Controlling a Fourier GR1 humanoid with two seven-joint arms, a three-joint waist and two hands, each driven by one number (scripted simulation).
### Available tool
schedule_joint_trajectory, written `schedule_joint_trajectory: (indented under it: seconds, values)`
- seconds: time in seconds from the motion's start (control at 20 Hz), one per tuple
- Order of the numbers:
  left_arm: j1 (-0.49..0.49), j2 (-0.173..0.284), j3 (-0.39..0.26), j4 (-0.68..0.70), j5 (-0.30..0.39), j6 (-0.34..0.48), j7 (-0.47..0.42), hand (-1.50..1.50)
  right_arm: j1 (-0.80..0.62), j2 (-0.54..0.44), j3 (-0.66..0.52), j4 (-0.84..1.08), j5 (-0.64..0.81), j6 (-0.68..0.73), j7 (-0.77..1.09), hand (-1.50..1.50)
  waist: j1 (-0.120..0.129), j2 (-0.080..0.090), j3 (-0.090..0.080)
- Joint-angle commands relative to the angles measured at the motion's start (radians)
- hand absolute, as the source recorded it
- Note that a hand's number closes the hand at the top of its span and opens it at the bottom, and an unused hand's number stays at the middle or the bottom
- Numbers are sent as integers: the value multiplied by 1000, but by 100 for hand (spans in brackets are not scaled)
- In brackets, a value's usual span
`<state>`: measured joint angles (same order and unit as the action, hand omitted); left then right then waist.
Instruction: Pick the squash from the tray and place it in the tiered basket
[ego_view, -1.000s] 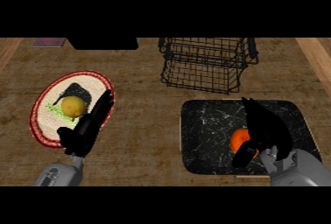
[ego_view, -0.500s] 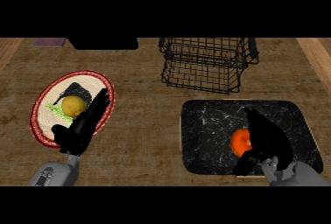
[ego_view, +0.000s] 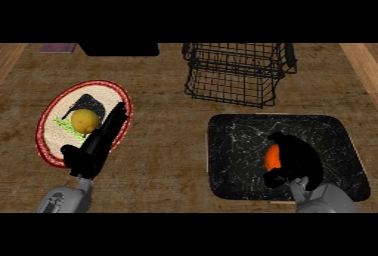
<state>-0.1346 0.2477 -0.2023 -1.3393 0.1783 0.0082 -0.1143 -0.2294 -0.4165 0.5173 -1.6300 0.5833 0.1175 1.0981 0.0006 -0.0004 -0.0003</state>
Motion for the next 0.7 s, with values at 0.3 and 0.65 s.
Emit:
schedule_joint_trajectory:
  seconds: [0.3, 0.65]
  values:
    - [22, -58, 31, -3, -67, -14, -7, 0, 89, 130, -23, 3, 227, -66, -65, 150, -2, 0, 0]
    - [6, -56, 76, -26, -74, -40, 42, 0, 46, 50, -173, -20, 217, 57, -182, 150, -2, 0, 0]
